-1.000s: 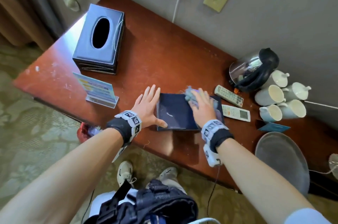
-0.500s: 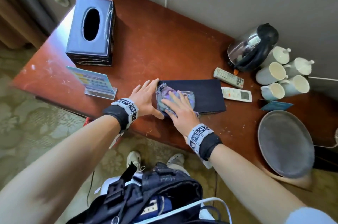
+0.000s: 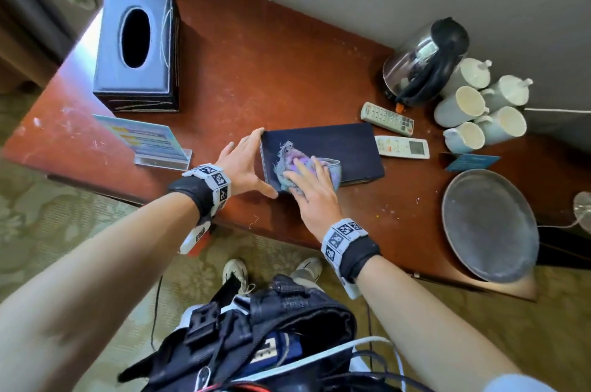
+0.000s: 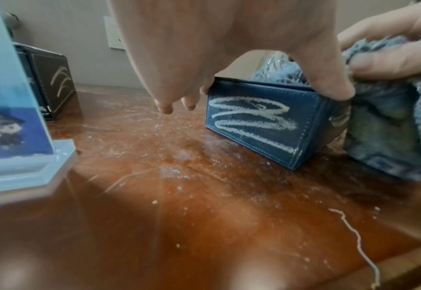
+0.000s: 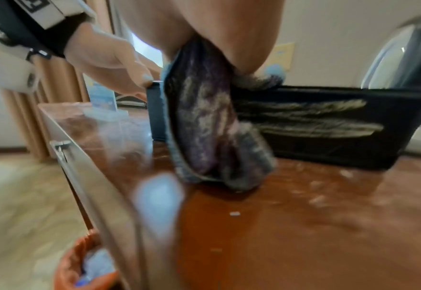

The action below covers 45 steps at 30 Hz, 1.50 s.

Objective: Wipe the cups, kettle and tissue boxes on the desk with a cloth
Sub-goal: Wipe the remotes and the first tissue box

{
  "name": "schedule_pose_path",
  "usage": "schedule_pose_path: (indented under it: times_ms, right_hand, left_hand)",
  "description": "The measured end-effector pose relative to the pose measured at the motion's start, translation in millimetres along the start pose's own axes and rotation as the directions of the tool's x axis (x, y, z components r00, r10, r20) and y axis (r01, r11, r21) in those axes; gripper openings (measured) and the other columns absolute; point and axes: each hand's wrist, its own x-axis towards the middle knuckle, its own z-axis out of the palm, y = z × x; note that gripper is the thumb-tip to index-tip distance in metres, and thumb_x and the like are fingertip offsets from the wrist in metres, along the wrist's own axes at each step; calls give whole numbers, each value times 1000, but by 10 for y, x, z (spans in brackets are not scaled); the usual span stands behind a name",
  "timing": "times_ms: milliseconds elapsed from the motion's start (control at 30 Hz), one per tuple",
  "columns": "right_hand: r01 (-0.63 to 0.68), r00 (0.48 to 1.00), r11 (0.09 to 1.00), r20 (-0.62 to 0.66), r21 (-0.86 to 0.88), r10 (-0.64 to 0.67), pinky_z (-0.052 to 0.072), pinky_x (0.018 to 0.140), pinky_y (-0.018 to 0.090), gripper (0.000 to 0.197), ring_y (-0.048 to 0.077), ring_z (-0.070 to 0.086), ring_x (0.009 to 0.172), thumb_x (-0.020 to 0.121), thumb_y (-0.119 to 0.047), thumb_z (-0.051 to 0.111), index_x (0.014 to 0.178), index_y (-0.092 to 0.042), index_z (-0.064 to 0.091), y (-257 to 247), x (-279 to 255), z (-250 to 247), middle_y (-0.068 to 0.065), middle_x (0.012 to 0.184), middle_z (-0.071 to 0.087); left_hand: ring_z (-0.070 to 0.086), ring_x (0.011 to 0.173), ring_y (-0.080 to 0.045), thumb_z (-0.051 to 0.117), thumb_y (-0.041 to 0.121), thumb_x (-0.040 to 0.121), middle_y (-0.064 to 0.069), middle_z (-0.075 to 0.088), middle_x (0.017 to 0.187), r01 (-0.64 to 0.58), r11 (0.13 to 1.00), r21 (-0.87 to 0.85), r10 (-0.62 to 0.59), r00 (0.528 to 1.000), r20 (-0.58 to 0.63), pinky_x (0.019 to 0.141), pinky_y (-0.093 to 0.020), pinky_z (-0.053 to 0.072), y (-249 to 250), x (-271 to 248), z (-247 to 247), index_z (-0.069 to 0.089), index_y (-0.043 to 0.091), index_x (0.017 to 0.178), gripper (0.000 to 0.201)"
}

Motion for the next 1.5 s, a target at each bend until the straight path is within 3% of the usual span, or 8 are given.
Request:
schedule_pose_path:
  times_ms: [267,367,467,700,900,1100,1300,1500]
  right_hand:
    - [-458,889,884,-53,-96,455,15,117,39,37,35,21,147,104,-19,43,140,-17,53,618,290,-609,5,157,35]
    - [-269,963,961,-24,-57,268,23,116,53,32,46,34,139,98,-13,50,126,-9,64,157,300,-335,13,146,50]
    - [-26,993,998,120,64,19,10,120,46,31,41,32,142,95,-15,52,120,-10,68,-264,166,-30,9,143,54]
    - [29,960,999,278,-15,-24,7,123,44,35,28,17,150,103,-21,45,136,-21,57,-174,490,-163,-1,157,36]
    - [-245,962,965,95,-97,254,13,120,39,38,28,19,149,103,-22,44,141,-20,51,186,558,-335,0,159,32]
    - [-541,816,839,-208,50,539,26,116,47,34,32,29,144,101,-19,49,133,-17,60,754,145,-531,3,153,43]
    - [-95,979,995,-181,14,96,26,115,51,34,38,47,132,89,-14,60,121,-13,69,-85,73,177,8,134,62]
    - [-148,905,919,-324,366,275,38,113,37,31,17,53,129,97,-16,56,125,-11,66,10,160,-401,2,134,61]
  left_hand:
    - [11,152,-20,92,50,53,-5,21,162,24,999,25,-24,1000,-3,123,-49,2,14,31,7,1,18,156,141]
    - [1,153,-18,91,49,57,-3,9,166,16,1000,24,-18,999,51,123,-47,-1,-19,38,19,-7,19,157,143]
    - [-5,153,-17,92,42,60,-3,3,166,2,1000,9,-3,995,102,122,-44,-4,-59,30,6,-14,19,156,144]
    - [-7,153,-18,90,43,62,1,-5,167,-22,996,86,8,988,152,123,-46,-2,-55,22,-53,-18,18,155,145]
    - [-6,153,-17,85,64,56,2,0,167,28,988,151,-39,997,69,119,-54,-11,4,17,26,-15,21,155,147]
    - [-5,153,-19,82,68,55,0,0,166,50,967,251,-65,997,52,116,-59,-16,85,36,70,-14,15,154,149]
    - [17,150,-17,80,70,55,-4,10,163,11,952,306,-28,998,49,118,-54,-14,132,75,17,-9,7,153,147]
    - [22,148,-15,77,69,55,-4,17,161,-16,971,238,-1,997,74,121,-42,-13,131,106,-58,-3,4,154,143]
